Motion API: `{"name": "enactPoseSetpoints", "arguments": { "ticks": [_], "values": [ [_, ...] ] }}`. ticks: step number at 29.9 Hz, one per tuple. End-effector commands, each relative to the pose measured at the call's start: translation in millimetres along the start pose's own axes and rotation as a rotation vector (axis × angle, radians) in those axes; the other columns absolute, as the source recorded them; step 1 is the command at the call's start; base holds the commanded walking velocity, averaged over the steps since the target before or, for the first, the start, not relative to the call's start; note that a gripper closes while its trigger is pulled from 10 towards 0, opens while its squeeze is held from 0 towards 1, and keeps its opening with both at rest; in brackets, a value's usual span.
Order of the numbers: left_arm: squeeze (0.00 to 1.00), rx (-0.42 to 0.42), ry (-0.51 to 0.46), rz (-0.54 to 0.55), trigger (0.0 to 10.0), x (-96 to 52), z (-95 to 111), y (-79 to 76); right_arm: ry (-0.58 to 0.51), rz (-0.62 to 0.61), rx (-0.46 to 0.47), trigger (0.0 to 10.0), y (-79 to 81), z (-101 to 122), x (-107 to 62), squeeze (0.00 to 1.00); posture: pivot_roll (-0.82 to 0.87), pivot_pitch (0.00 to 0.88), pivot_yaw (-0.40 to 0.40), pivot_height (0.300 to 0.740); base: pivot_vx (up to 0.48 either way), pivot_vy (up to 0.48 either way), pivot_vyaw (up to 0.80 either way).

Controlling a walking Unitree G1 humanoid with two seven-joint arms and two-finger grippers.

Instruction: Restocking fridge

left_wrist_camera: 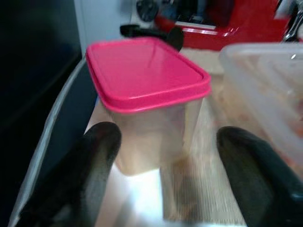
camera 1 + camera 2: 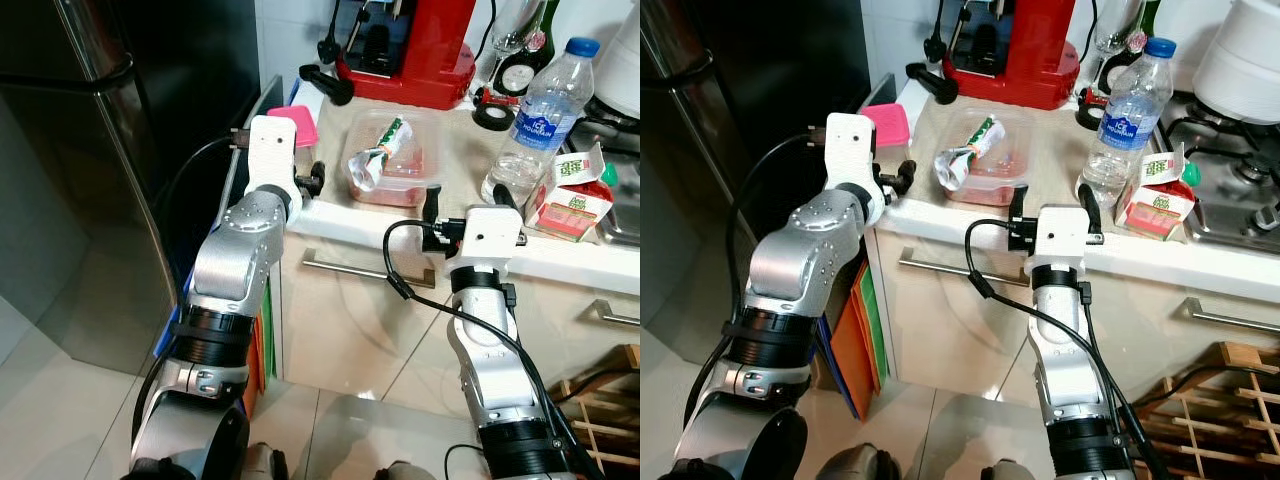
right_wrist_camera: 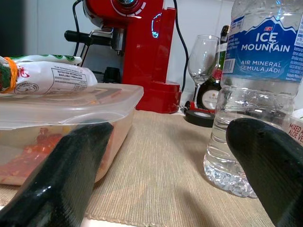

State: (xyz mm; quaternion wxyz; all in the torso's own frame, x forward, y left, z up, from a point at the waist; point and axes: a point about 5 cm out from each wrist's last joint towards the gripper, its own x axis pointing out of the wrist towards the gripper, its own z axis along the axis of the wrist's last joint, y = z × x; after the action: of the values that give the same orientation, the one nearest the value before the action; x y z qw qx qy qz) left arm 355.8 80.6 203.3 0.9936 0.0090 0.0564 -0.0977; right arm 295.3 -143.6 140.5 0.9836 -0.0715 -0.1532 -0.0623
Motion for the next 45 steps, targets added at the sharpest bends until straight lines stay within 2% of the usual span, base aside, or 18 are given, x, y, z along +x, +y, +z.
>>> {"name": "enactPoseSetpoints", "arguments": {
  "ticks": [1,10,12,14,18,26,32,33,34,39,45],
  "values": [
    [0.00,0.008,-0.019,-0.026,0.0,2.4,4,-4.5,-0.006,-0.015,-0.012,10.0,-4.7,0,0.7,0.00,-0.01,0.000,0.001,0.703,0.000,0.000,0.00],
    [0.00,-0.014,-0.011,-0.042,0.0,7.6,-5,-1.8,0.000,-0.033,-0.022,10.0,-8.4,-1,-1.0,0.00,-0.03,0.000,0.012,0.703,0.000,0.000,0.00],
    [0.00,0.020,-0.079,-0.040,0.0,7.4,5,1.4,0.008,-0.048,-0.029,10.0,-12.1,-2,-2.2,0.00,-0.03,0.000,0.017,0.703,0.000,0.000,0.00],
    [0.00,0.030,-0.103,-0.040,0.0,7.0,9,2.1,0.010,-0.051,-0.030,10.0,-13.2,-2,-2.4,0.00,-0.03,0.000,0.017,0.703,0.000,0.000,0.00],
    [0.00,0.108,-0.262,-0.046,0.0,2.6,35,6.4,0.013,-0.075,-0.039,10.0,-19.4,-4,-3.9,0.00,-0.04,0.000,0.024,0.703,0.000,0.000,0.00],
    [0.00,0.089,-0.352,-0.096,0.0,-1.8,53,4.5,0.025,-0.087,-0.056,10.0,-26.3,-6,-7.9,0.00,-0.05,0.000,0.019,0.703,0.000,0.000,0.00],
    [0.00,0.102,-0.377,-0.124,0.0,-4.0,57,1.7,0.025,-0.104,-0.075,10.0,-34.6,-6,-8.6,0.00,-0.05,0.000,0.017,0.703,0.000,0.000,0.00],
    [0.00,0.099,-0.394,-0.119,6.2,-5.5,59,1.1,0.021,-0.123,-0.091,10.0,-39.1,-4,-7.8,0.00,-0.05,0.000,0.017,0.703,0.000,0.000,0.00],
    [0.00,0.110,-0.416,-0.117,10.0,-7.2,62,0.7,0.007,-0.140,-0.093,10.0,-43.2,0,-6.6,0.00,-0.05,0.000,0.017,0.703,0.000,0.000,0.00],
    [0.00,0.104,-0.455,-0.115,10.0,-12.9,66,3.3,-0.071,-0.182,-0.100,10.0,-59.9,20,-3.5,0.00,-0.05,0.000,0.022,0.703,0.000,0.000,0.00],
    [0.00,0.102,-0.412,-0.083,10.0,-13.5,55,12.3,-0.083,-0.192,-0.102,10.0,-64.3,29,-9.6,0.00,-0.05,0.000,0.025,0.703,0.000,0.000,0.00]
  ]
}}
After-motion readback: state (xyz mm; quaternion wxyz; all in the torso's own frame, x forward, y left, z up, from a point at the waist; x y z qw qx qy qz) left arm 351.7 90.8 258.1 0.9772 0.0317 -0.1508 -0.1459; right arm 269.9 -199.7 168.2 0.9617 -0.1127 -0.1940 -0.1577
